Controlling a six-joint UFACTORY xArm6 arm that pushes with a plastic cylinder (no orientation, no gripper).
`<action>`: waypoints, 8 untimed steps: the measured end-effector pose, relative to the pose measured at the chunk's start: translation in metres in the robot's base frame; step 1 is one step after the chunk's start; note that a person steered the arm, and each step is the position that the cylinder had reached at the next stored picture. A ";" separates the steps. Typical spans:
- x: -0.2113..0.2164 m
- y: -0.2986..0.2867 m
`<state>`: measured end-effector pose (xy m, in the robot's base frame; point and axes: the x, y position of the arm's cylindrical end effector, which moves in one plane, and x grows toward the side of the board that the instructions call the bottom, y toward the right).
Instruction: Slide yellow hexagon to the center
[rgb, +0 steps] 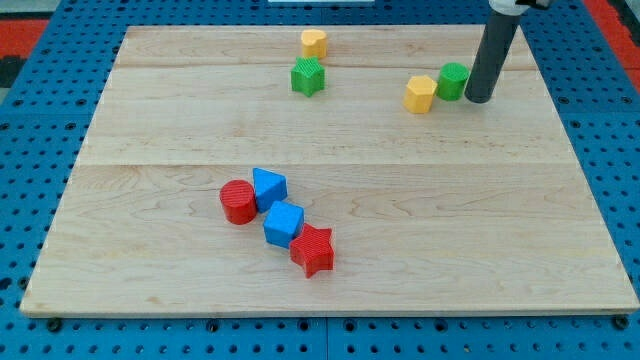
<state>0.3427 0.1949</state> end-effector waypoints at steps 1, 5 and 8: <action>0.000 -0.001; -0.023 -0.047; 0.021 -0.101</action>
<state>0.3640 0.0939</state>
